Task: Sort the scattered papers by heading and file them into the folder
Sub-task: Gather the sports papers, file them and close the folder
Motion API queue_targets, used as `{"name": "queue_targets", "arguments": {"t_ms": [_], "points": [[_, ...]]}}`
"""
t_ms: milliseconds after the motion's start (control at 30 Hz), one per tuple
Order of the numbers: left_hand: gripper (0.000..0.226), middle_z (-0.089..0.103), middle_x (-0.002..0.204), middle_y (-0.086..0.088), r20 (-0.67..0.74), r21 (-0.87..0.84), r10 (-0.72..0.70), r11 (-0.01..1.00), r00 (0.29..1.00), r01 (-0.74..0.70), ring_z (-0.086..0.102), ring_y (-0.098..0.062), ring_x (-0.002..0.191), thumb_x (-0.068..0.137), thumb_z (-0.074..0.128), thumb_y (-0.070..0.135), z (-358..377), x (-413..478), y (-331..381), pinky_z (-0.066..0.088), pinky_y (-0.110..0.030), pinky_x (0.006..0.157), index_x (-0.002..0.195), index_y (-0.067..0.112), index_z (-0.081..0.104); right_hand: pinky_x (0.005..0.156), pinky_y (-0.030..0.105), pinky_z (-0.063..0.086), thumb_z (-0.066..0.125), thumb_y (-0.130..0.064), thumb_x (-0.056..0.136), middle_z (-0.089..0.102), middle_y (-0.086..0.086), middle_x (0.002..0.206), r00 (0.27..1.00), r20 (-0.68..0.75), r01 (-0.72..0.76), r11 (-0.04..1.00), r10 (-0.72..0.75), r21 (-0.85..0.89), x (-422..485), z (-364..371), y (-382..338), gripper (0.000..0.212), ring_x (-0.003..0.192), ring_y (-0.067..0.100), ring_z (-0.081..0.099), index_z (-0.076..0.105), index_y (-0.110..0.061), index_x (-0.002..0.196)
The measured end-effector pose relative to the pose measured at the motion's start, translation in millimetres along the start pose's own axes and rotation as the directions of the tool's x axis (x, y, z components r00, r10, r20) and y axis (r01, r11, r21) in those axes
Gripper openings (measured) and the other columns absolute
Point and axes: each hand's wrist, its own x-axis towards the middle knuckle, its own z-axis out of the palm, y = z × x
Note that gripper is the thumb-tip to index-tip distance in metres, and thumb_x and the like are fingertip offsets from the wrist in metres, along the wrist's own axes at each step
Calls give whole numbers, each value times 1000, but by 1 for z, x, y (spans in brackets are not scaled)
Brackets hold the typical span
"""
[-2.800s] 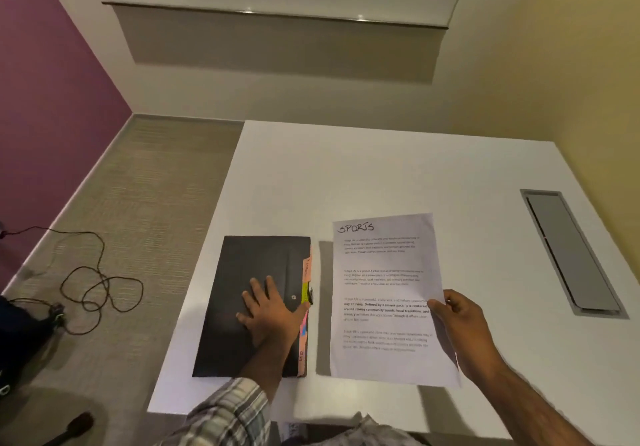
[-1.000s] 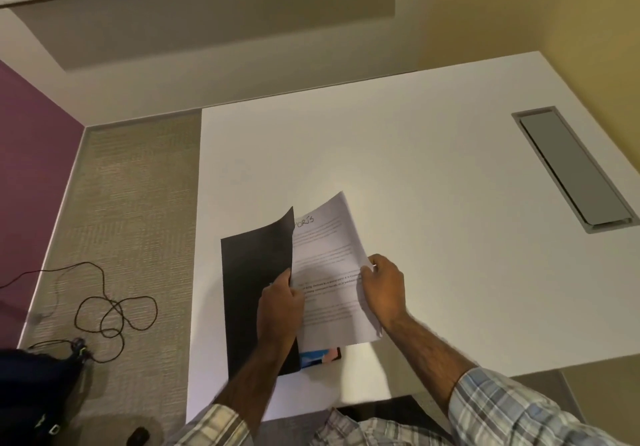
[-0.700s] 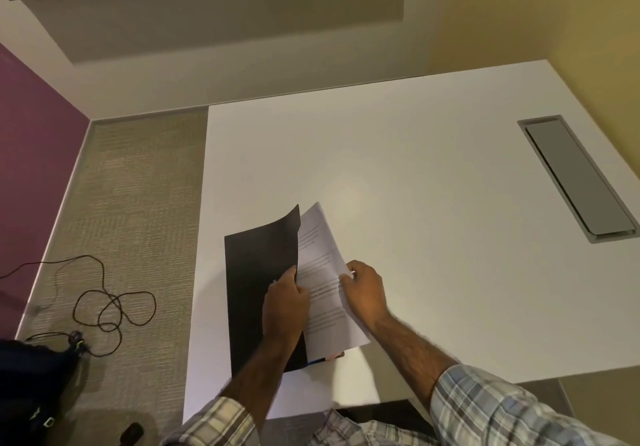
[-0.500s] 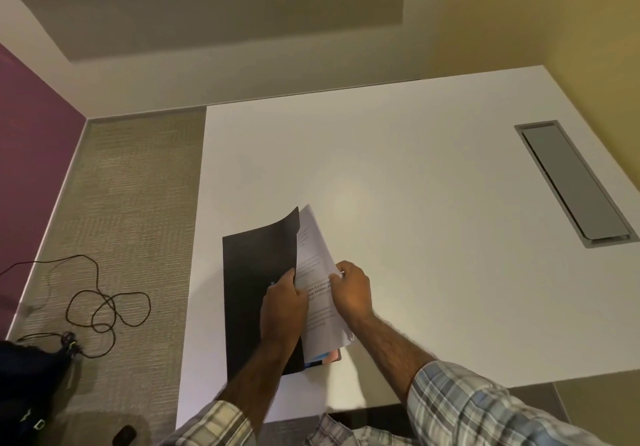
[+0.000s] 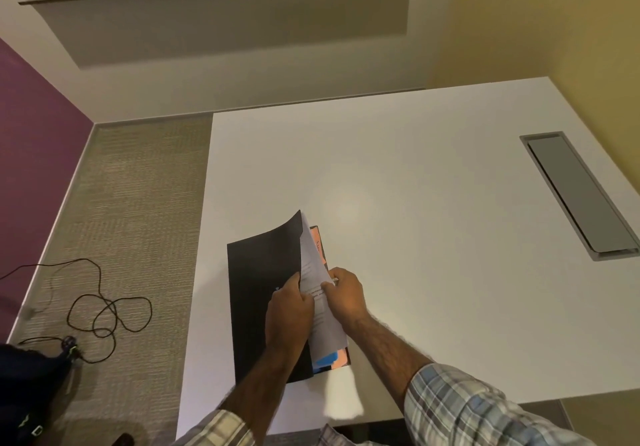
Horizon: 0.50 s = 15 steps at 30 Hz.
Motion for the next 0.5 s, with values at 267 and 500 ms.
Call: {"name": "queue_targets", "arguments": {"t_ms": [267, 500], "points": [[47, 69, 127, -3, -39, -34, 20, 999, 999, -21, 72, -18, 103, 98, 56, 42, 3, 6, 9, 61, -31, 83, 138, 16, 56, 79, 29, 56, 62, -34, 98, 63, -6, 107, 1000, 10, -10, 993, 9, 119, 1, 11, 0, 6, 92, 19, 65, 58, -30, 98], [47, 65, 136, -8, -60, -36, -7, 999, 998, 5, 69, -22, 114, 103, 53, 26, 6, 9, 15, 58, -30, 90, 147, 10, 49, 63, 13, 47, 53, -25, 104, 61, -3, 117, 993, 115, -13, 995, 1, 101, 0, 18, 0, 10, 101, 15, 60, 62, -20, 103]]}}
